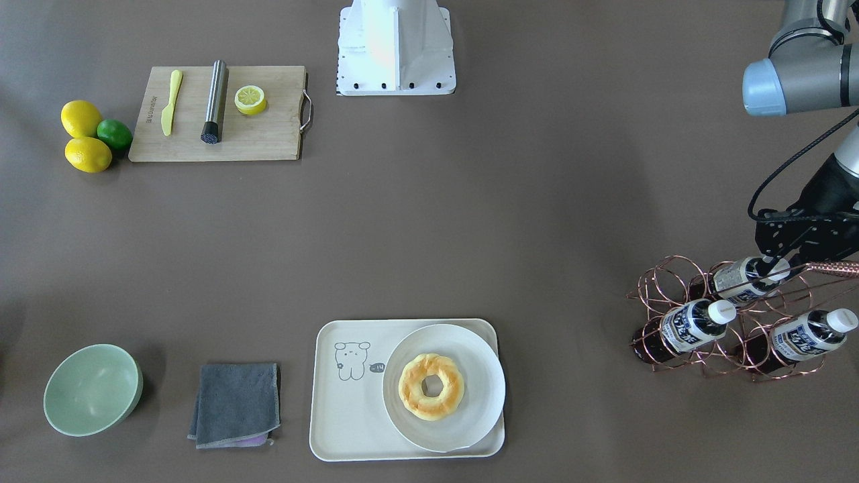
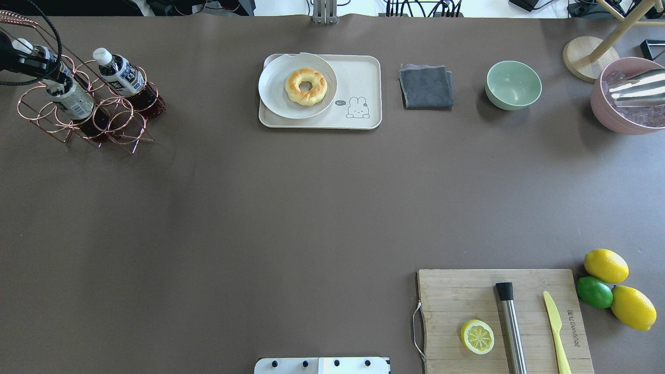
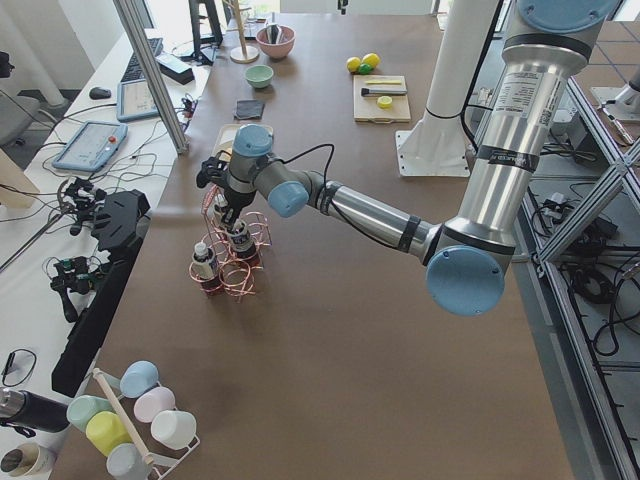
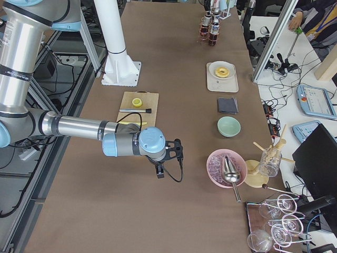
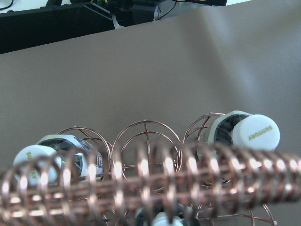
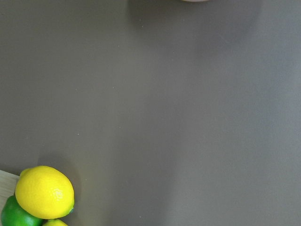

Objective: Place tea on tray
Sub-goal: 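Reach the left gripper into the copper rack and grasp a tea bottle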

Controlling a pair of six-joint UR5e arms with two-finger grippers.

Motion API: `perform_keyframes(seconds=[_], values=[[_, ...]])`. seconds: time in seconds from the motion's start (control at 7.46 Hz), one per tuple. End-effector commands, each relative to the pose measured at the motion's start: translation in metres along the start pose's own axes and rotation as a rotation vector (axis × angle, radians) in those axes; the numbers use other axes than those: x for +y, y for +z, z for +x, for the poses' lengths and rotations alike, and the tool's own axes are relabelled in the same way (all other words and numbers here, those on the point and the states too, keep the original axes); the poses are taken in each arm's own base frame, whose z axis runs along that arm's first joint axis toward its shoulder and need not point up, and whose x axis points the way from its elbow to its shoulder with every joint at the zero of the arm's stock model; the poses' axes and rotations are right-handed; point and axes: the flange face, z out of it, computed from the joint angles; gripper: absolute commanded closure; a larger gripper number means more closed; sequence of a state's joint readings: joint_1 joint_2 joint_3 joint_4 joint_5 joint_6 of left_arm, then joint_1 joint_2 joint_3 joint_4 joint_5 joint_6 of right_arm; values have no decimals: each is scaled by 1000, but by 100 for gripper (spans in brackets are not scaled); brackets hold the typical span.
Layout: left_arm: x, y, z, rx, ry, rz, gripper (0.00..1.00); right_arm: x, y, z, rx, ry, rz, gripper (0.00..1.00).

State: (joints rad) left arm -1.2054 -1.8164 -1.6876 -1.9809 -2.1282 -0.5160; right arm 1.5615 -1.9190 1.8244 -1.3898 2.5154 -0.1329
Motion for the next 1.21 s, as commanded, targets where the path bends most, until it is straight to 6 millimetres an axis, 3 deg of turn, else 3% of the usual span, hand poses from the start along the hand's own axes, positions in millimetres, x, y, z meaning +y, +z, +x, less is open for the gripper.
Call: perform_keyframes(seconds=[0.0, 0.13, 0.67, 0.94, 1.07], values=[[-6, -26, -15, 12, 26, 20, 100, 1, 0, 0, 0, 1, -1, 0], [-11, -42, -11, 22, 15, 14, 100, 2, 1, 1, -1, 4, -3, 0], [-6, -156, 19, -8, -40, 52, 100, 4, 3, 3, -1, 9, -6, 0], [12, -197, 54, -11, -60, 28, 100, 6, 3, 3, -3, 10, -7, 0], [25, -209, 82, 4, -63, 11, 100, 6, 3, 3, -3, 10, -7, 0]])
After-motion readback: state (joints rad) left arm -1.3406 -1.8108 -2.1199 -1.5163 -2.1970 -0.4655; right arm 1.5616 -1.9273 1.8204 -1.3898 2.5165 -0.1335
